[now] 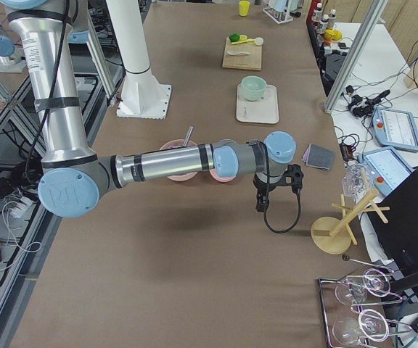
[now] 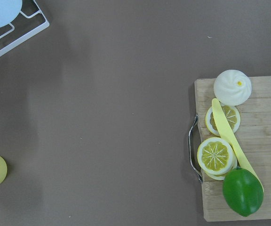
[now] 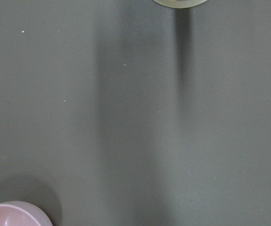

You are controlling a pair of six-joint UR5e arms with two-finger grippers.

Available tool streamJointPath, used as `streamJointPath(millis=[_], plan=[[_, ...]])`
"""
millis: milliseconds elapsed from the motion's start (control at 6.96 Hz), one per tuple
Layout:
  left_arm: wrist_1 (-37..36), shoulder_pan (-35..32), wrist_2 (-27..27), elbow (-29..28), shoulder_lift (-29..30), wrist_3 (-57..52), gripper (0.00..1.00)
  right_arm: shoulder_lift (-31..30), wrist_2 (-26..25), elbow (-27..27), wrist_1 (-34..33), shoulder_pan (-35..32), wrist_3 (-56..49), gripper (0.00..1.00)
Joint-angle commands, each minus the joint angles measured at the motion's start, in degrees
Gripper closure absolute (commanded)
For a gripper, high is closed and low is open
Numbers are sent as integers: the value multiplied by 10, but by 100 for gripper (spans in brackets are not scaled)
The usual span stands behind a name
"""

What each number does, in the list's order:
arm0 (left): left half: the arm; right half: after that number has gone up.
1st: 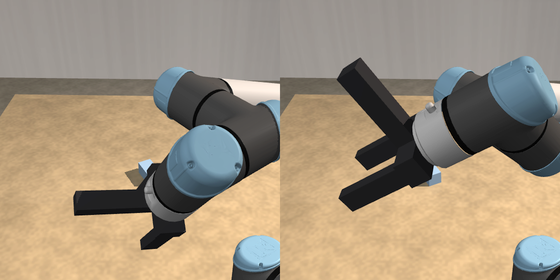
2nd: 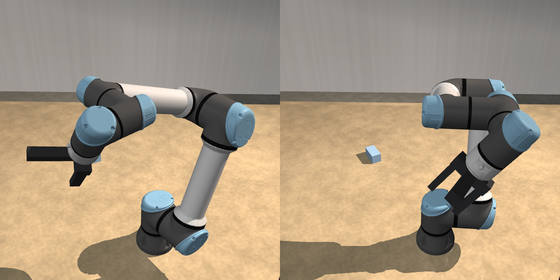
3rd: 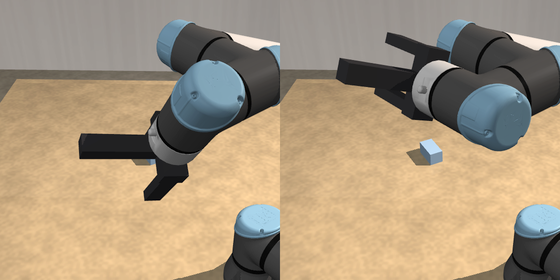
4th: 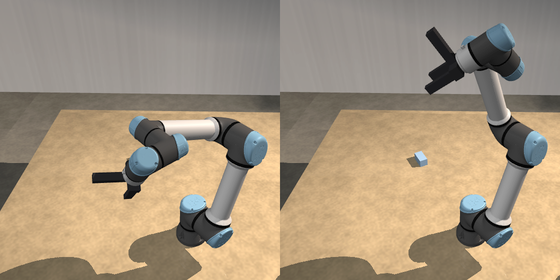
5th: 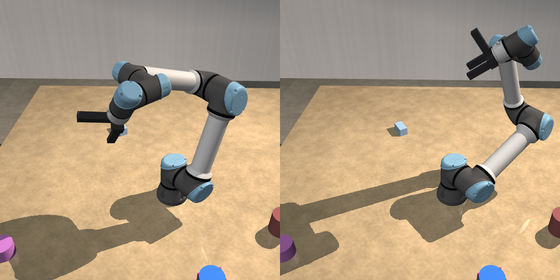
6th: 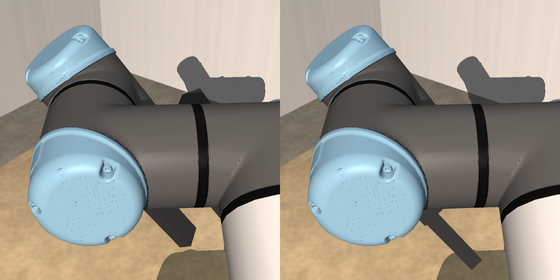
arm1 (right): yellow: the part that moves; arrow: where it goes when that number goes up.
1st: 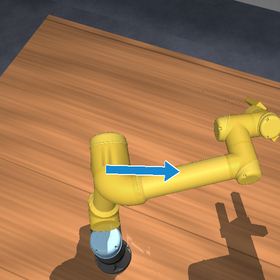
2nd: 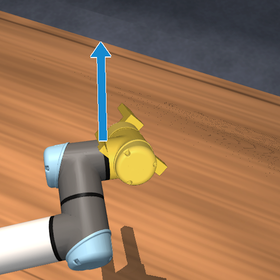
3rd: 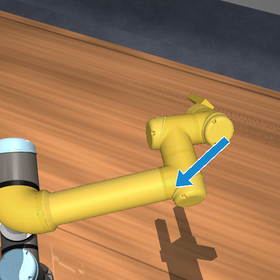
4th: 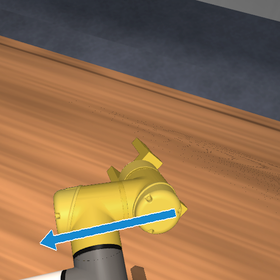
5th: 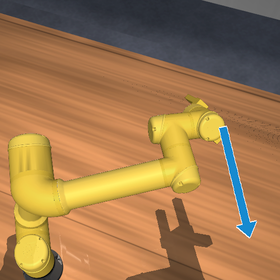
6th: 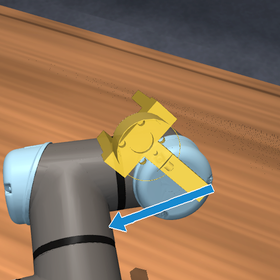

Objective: Stack pink bowl on green and place spoon

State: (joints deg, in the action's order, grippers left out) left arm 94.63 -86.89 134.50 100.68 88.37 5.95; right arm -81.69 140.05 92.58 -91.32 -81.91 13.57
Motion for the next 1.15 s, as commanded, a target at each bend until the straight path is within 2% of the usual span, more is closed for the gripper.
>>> streamJointPath(millis=[0, 1006], plan=[[0, 0, 0, -3, 2, -2, 2, -1, 1, 4, 0, 0, 0, 0], [0, 0, 0, -7, -2, 0, 2, 1, 1, 0, 0, 1, 0, 0]])
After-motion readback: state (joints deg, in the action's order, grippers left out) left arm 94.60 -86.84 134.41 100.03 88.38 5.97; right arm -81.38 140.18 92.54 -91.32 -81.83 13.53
